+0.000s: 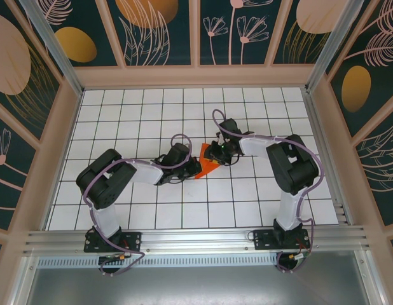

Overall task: Fold a paper plane with a square sheet of paper (pick it up from the middle)
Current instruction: Fourth fold the wing at the center of the table.

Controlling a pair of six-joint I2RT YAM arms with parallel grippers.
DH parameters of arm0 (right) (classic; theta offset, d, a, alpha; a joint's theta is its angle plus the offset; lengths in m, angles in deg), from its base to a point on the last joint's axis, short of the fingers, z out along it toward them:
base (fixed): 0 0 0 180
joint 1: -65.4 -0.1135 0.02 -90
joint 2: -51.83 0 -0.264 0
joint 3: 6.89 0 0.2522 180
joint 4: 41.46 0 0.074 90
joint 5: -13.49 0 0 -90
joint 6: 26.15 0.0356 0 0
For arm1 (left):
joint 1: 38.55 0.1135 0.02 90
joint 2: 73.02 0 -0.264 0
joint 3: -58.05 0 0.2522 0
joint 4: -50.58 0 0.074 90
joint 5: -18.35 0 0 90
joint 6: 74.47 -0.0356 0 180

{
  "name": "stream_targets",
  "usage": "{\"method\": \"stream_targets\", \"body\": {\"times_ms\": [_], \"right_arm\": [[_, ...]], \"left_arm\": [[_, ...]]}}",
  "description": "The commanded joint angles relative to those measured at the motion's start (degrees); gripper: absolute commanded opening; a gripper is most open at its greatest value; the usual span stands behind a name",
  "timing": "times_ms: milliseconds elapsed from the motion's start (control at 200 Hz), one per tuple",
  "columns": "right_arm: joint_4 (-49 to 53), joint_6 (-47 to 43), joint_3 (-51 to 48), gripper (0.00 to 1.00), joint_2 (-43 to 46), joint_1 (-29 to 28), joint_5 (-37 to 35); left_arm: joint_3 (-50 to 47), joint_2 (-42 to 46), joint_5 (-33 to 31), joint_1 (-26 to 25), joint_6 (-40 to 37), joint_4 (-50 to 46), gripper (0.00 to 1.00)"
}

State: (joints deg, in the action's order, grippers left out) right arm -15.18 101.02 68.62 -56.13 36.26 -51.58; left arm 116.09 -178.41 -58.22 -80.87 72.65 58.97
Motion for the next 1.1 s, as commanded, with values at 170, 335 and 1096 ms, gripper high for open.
{"method": "stream_targets", "body": {"times_ms": [170, 335, 1096], "right_arm": [[-7.06, -7.20, -6.25, 0.25, 9.04, 1.40, 3.07], [-11.29, -7.81, -8.37, 0.17, 7.72, 1.46, 8.49], [-15.70, -11.67, -9.07, 0.13, 1.51, 1.23, 17.02]], "left_arm": [[0.33, -2.48, -3.65, 0.35, 0.04, -7.24, 0.02], [0.61, -2.37, -3.85, 0.34, -0.17, -7.66, 0.02], [2.05, -3.07, -3.41, 0.35, -0.78, -9.89, 0.01]]}}
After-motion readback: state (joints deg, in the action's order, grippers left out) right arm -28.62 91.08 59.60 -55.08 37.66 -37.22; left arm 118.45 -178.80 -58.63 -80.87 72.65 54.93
